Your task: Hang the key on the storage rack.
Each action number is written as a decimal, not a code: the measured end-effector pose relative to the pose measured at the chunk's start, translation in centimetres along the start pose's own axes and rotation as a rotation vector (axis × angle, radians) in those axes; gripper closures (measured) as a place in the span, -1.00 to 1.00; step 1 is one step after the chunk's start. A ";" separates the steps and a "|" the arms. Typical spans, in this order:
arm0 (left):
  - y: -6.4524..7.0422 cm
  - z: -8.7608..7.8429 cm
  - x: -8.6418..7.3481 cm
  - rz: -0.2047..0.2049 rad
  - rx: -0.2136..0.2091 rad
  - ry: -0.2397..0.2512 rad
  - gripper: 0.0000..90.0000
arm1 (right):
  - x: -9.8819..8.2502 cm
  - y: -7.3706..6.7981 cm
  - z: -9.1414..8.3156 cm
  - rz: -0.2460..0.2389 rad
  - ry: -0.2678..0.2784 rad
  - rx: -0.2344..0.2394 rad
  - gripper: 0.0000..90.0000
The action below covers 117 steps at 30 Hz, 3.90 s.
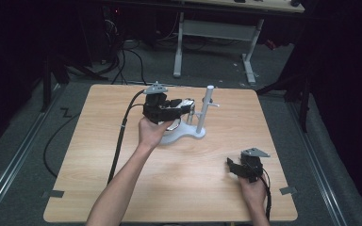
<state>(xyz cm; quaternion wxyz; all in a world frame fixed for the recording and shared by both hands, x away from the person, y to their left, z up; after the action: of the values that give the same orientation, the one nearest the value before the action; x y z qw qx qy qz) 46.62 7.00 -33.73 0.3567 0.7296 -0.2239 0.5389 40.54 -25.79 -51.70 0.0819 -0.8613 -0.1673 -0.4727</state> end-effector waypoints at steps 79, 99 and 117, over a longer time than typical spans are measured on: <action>-0.1 4.2 -11.7 0.053 0.096 -0.215 0.12 | 0.0 0.0 0.0 -0.003 0.000 0.002 -0.22; -0.8 4.5 -14.5 0.089 0.179 -0.289 0.10 | 0.0 0.0 0.0 -0.004 0.000 0.002 -0.22; -1.1 4.1 -15.1 0.073 0.195 -0.295 -0.04 | 0.0 0.0 0.0 -0.004 -0.001 0.002 -0.22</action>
<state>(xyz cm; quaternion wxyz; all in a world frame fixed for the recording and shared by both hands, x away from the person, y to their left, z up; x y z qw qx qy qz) 45.20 3.72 -48.98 0.2279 0.8232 -0.2469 0.4577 40.49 -25.76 -51.71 0.0819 -0.8610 -0.1696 -0.4724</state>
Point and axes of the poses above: each handheld gripper's, and its own axes: z roughly forward along the jaws, x roughly out of its top, y roughly to its right, the point moved 2 cm from there along z, roughly forward along the jaws, and after that the axes turned 10 degrees about y, right-handed, at the moved point
